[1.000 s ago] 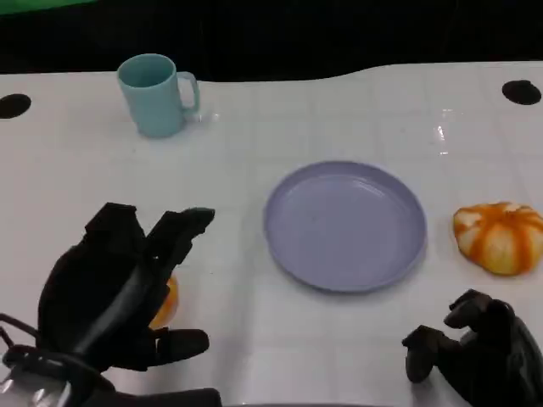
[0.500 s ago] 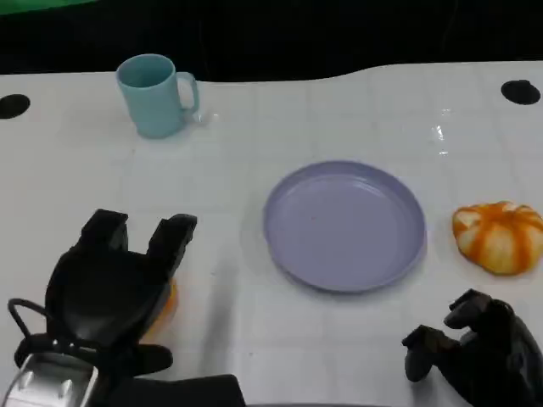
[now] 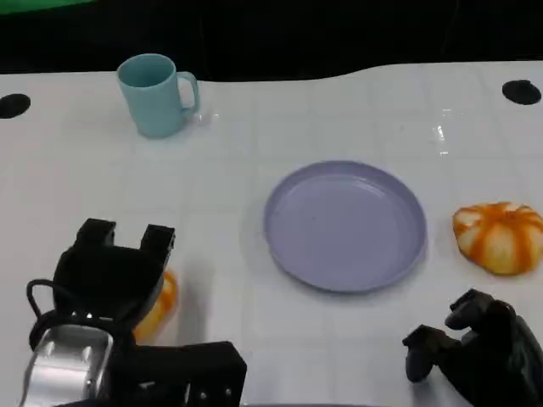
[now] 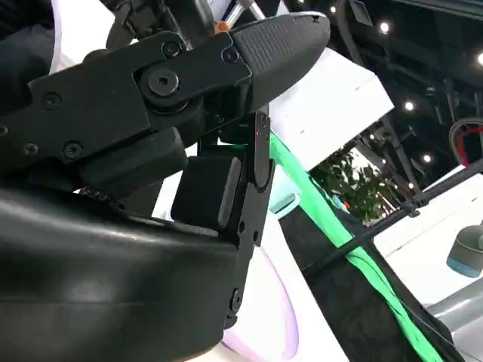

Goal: Grasp the bread from the table and place it into the plate.

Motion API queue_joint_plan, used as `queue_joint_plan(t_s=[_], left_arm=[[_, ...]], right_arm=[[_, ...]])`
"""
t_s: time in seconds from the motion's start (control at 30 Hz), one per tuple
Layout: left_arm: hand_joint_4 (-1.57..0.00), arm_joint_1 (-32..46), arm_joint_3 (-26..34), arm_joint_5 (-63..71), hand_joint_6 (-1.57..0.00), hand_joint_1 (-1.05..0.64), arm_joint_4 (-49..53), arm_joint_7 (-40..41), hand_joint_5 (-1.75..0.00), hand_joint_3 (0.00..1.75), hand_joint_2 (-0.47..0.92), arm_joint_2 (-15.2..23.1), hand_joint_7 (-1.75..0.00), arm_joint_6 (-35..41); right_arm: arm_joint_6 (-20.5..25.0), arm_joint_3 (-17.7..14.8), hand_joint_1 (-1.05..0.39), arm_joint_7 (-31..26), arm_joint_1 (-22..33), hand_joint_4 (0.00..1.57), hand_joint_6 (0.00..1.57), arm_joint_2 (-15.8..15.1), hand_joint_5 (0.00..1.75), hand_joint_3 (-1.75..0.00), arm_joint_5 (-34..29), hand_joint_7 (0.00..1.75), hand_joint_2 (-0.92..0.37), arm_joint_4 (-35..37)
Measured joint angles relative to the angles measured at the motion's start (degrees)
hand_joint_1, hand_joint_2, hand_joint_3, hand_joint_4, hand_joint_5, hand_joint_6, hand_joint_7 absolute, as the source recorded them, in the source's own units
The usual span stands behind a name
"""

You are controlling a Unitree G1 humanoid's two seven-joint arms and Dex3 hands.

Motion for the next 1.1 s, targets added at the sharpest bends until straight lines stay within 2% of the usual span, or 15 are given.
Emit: queue_joint_plan(t_s=[0.5, 0.7, 0.77, 0.9, 0.97, 1.03, 1.07, 1.1], left_arm=[[0.00, -6.2, -3.3, -4.7, 0.00, -0.99, 13.9, 8.5, -1.75, 0.72, 0.04, 2.2, -0.95, 0.9], [0.00, -10.6, -4.2, -10.5, 0.00, -0.88, 23.7, 11.5, -1.75, 0.79, -0.02, 2.4, -1.05, -0.3], [0.00, -12.3, -4.6, -11.9, 0.00, -0.93, 26.0, 12.6, -1.75, 0.80, -0.03, 2.5, -1.19, -0.6], [-0.04, -15.3, -5.7, -14.5, 0.00, -0.89, 30.8, 15.3, -1.75, 0.84, -0.05, 3.1, -1.30, -1.9], [-0.18, -16.3, -6.4, -15.2, 0.00, -0.77, 32.5, 16.1, -1.75, 1.07, -0.20, 3.2, -1.43, -2.1], [-0.22, -17.4, -7.5, -16.1, 0.00, -0.74, 34.5, 16.8, -1.75, 1.12, -0.23, 3.5, -1.46, -2.3], [-0.73, -17.9, -8.0, -16.5, -0.22, -0.67, 35.3, 17.2, -1.73, 1.33, -0.32, 3.6, -1.55, -2.4], [-1.07, -18.2, -8.2, -17.1, -0.33, -0.61, 36.0, 17.7, -1.71, 1.50, -0.41, 3.7, -1.63, -3.0]], right_arm=[[0.1, 0.1, -0.83, -0.5, 0.2, 1.39, 1.39, 0.0, 1.01, -0.02, -0.2, 0.68, -0.92, -0.2], [0.0, 0.1, -0.82, -0.4, 0.3, 1.38, 1.38, 0.0, 1.01, -0.02, -0.2, 0.69, -0.92, -0.2], [0.0, 0.1, -0.82, -0.4, 0.3, 1.38, 1.37, 0.0, 1.01, -0.02, -0.2, 0.69, -0.92, -0.2], [0.0, 0.1, -0.83, -0.4, 0.3, 1.38, 1.37, 0.0, 1.00, -0.01, -0.1, 0.69, -0.91, -0.2], [0.1, 0.1, -0.83, -0.4, 0.4, 1.38, 1.37, 0.0, 0.99, -0.01, -0.1, 0.68, -0.92, -0.2], [0.1, 0.1, -0.83, -0.4, 0.4, 1.39, 1.38, 0.0, 0.99, -0.01, -0.1, 0.68, -0.92, -0.3], [0.1, 0.1, -0.83, -0.4, 0.4, 1.38, 1.38, 0.0, 0.99, -0.01, -0.1, 0.68, -0.91, -0.3], [0.1, 0.1, -0.83, -0.4, 0.4, 1.38, 1.37, 0.0, 0.99, -0.01, -0.1, 0.67, -0.91, -0.3]])
